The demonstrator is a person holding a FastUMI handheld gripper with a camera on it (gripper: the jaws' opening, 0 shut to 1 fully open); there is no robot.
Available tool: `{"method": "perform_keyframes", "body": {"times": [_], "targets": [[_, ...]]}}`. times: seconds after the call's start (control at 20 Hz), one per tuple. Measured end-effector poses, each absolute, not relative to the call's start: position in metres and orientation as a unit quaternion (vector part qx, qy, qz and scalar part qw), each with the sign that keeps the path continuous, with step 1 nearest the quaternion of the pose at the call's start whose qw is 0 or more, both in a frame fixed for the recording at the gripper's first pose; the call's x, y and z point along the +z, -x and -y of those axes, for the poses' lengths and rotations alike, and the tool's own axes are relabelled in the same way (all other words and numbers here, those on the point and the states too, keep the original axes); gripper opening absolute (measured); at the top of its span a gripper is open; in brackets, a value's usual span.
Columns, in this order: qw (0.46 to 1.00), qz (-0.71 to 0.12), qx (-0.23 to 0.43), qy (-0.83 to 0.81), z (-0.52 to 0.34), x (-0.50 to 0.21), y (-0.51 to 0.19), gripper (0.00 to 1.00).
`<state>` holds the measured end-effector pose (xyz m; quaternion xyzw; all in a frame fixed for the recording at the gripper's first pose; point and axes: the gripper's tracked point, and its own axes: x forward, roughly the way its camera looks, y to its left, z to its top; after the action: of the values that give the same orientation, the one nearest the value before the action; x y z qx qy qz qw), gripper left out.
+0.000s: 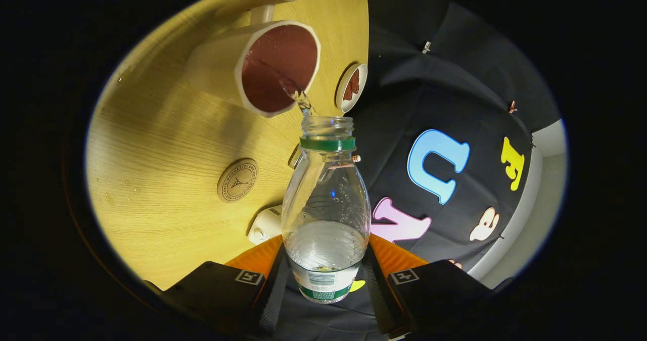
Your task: Take the bottle from table, then pour the juice into the cup, finally place the bottle on the coaster
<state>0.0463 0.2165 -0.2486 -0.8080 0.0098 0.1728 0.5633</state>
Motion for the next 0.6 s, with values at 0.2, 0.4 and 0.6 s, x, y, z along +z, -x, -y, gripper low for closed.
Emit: {"method": "perform_keyframes", "body": {"times": [0.2, 0.4, 0.6], "targets": [[0.551, 0.002, 0.17, 0.817, -0.222, -0.247, -0.047, 0.75], [0.538, 0.021, 0.168, 0.826, -0.228, -0.244, -0.046, 0.75], [0.522, 0.042, 0.163, 0.836, -0.235, -0.241, -0.045, 0.75]]}}
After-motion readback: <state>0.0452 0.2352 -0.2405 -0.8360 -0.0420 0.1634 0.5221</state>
